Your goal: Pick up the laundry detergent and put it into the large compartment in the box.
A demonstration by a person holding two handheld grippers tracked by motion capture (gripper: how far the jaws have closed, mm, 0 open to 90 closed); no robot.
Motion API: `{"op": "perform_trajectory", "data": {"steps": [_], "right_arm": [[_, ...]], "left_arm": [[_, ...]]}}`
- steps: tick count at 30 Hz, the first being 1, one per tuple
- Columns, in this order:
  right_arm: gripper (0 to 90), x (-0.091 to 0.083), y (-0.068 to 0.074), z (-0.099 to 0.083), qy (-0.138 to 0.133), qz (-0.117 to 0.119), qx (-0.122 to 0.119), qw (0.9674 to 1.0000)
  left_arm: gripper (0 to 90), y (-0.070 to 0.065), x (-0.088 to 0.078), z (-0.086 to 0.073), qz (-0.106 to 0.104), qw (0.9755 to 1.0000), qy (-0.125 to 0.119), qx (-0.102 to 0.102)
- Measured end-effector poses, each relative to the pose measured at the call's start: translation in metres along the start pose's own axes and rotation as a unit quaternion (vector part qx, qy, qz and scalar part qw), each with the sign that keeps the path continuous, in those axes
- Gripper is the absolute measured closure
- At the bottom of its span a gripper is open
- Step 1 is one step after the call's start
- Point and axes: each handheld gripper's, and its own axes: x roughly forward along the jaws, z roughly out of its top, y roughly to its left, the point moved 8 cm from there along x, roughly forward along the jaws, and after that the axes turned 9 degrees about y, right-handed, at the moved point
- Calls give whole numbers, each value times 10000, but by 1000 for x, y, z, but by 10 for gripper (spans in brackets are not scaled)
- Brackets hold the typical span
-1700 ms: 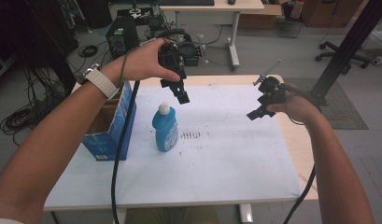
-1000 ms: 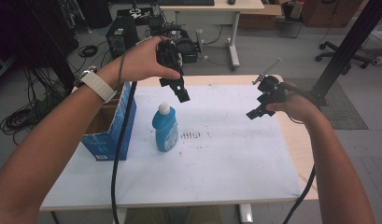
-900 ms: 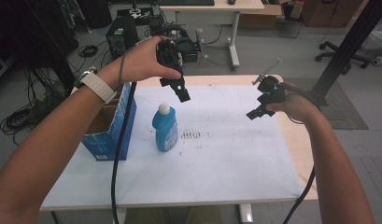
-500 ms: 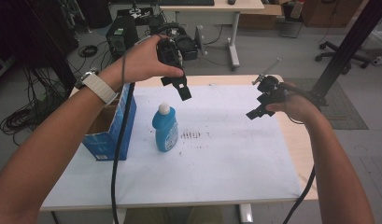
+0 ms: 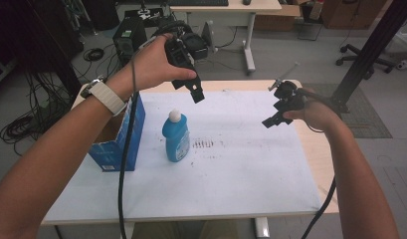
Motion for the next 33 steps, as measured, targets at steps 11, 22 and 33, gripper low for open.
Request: {"op": "perform_trajectory", "data": {"steps": [11,22,33], "right_arm": [[108,0,1,1,-24,-1,-36,10000],[108,-1,1,0,-28,-1,-27,10000],[108,-2,1,0,-50,-3,-41,10000]], "left_arm": [[69,1,-3,-1,10,9996,51,-270],[77,7,-1,-6,-29,9977,111,-668],[83,6,1,-11,-134,9958,183,-886]]}}
